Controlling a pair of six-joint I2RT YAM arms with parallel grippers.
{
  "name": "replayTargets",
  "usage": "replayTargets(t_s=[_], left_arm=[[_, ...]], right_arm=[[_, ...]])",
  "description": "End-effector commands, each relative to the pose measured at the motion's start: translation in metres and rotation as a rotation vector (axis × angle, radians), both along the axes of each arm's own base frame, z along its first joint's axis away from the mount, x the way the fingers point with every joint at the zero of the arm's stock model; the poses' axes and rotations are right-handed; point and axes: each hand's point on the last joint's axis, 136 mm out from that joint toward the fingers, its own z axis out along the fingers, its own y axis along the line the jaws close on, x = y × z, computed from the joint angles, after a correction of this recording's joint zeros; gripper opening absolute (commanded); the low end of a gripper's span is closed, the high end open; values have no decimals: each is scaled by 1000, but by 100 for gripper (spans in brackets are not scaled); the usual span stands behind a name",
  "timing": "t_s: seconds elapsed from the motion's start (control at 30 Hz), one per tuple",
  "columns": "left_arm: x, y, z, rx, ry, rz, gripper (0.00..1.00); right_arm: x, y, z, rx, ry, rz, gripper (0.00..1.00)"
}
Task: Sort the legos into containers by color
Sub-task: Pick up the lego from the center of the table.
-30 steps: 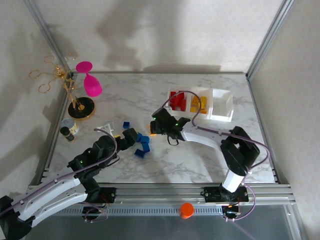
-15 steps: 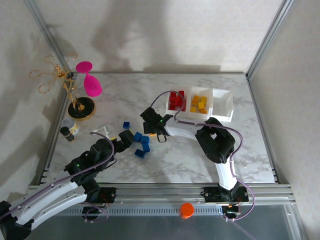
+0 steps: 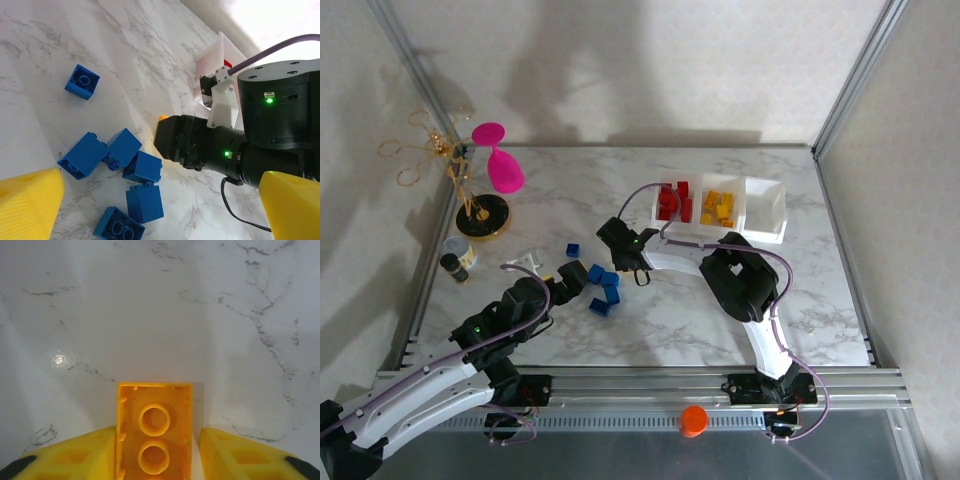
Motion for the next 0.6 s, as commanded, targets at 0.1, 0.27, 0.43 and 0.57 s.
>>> replayTargets(t_s=[0.1, 0.27, 0.43, 0.57], left_arm=[[2, 3, 1, -8, 3, 23, 100], [1, 1, 4, -13, 2, 12, 100], [-1, 2, 3, -6, 10, 6, 100], [0, -6, 4, -41, -2, -21, 100]], right_arm=[[-9, -12, -5, 21, 41, -4, 32], [-8, -6, 13, 66, 18, 10, 27], [-8, -19, 36, 89, -9, -8, 26], [-7, -42, 62, 118, -45, -48, 27]])
